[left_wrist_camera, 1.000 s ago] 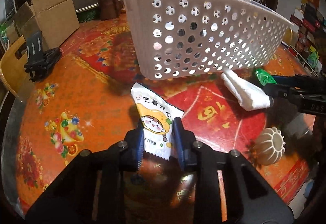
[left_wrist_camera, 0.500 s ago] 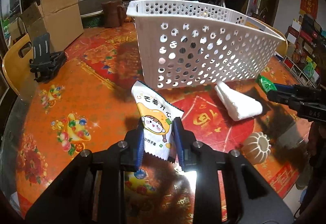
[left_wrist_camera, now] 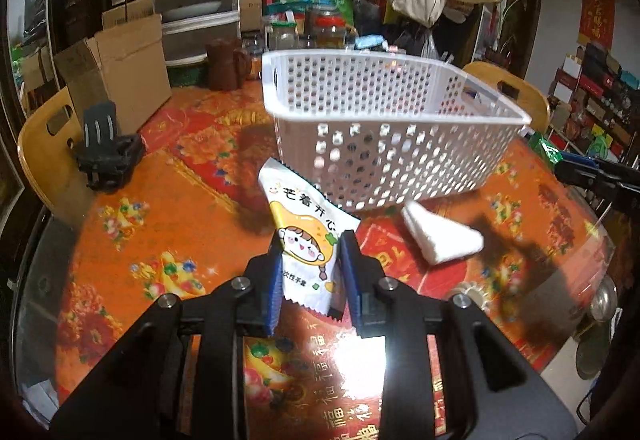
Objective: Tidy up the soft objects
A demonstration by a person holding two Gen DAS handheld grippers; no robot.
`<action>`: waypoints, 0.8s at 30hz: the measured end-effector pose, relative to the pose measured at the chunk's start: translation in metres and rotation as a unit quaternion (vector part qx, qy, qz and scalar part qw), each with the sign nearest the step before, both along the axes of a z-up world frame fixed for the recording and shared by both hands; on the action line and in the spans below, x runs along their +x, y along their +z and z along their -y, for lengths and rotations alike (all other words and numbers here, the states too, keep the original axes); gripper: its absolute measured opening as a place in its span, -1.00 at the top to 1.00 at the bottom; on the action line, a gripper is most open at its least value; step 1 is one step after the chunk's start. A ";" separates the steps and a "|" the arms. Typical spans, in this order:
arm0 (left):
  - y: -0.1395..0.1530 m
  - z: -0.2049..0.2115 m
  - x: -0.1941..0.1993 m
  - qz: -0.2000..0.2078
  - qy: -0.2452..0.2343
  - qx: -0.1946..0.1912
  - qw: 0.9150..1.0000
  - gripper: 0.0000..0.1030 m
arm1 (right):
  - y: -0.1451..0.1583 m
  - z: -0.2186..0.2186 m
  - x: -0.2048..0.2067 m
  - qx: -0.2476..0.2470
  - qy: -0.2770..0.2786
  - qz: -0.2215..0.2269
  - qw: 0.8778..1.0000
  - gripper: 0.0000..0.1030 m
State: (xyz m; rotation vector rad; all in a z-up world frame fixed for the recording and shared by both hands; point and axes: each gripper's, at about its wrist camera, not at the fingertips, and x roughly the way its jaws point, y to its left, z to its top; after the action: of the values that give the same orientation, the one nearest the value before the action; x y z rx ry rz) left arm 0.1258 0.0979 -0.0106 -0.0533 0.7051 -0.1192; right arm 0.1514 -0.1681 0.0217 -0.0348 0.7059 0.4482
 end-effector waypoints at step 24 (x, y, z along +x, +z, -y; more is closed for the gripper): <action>0.104 0.027 0.114 0.006 -0.044 -0.003 0.999 0.54 | 0.046 -0.037 0.097 -0.029 0.038 0.012 0.999 0.06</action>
State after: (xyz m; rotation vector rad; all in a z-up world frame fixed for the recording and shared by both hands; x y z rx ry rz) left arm 0.2400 0.0707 0.0932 -0.0274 0.6956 -0.2057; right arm 0.2485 -0.1309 0.0679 -0.1224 0.6949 0.4996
